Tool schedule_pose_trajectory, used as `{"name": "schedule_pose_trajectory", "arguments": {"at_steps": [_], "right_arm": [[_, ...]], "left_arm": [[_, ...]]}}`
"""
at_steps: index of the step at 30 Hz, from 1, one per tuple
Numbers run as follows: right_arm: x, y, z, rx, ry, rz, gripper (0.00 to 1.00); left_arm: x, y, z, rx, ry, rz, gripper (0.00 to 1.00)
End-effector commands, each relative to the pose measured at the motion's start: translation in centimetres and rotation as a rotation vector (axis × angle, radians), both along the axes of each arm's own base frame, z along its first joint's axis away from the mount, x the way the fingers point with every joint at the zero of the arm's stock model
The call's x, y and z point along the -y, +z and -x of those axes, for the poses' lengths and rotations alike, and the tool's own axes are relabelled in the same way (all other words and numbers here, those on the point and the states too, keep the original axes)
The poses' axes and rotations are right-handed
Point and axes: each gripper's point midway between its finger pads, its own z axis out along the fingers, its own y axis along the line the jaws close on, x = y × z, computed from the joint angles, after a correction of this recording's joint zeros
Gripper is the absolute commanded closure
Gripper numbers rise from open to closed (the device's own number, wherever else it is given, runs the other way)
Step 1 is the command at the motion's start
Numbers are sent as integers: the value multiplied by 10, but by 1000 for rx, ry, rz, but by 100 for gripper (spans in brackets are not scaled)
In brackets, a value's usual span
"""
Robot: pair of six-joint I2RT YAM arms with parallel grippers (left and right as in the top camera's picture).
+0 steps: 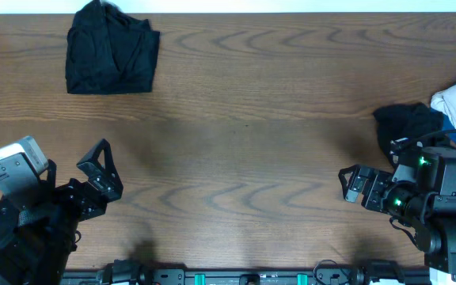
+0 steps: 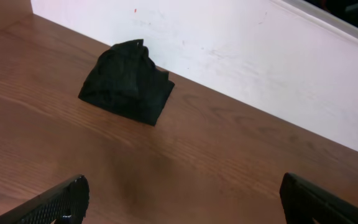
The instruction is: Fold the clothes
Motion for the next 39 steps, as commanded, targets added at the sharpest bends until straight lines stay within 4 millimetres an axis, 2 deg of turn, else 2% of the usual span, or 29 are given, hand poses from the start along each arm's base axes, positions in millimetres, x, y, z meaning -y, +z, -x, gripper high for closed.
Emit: {"name": "schedule_pose_trajectory", "arguments": {"at_steps": [1, 19, 22, 29, 33, 39], "right_arm": [[0, 4, -1, 14, 10, 11, 1], [0, 4, -1, 15, 9, 13, 1], [6, 5, -2, 24, -11, 43, 1], [7, 17, -22, 198, 19, 76, 1], [7, 4, -24, 289, 28, 90, 1], [3, -32, -33, 444, 99, 152, 1]], "left_arm": [[0, -2, -1, -9, 2, 14, 2], [0, -2, -1, -9, 2, 14, 2], [1, -2, -1, -9, 2, 14, 2], [0, -2, -1, -9, 2, 14, 2], [0, -2, -1, -9, 2, 14, 2], [0, -2, -1, -9, 2, 14, 2]]}}
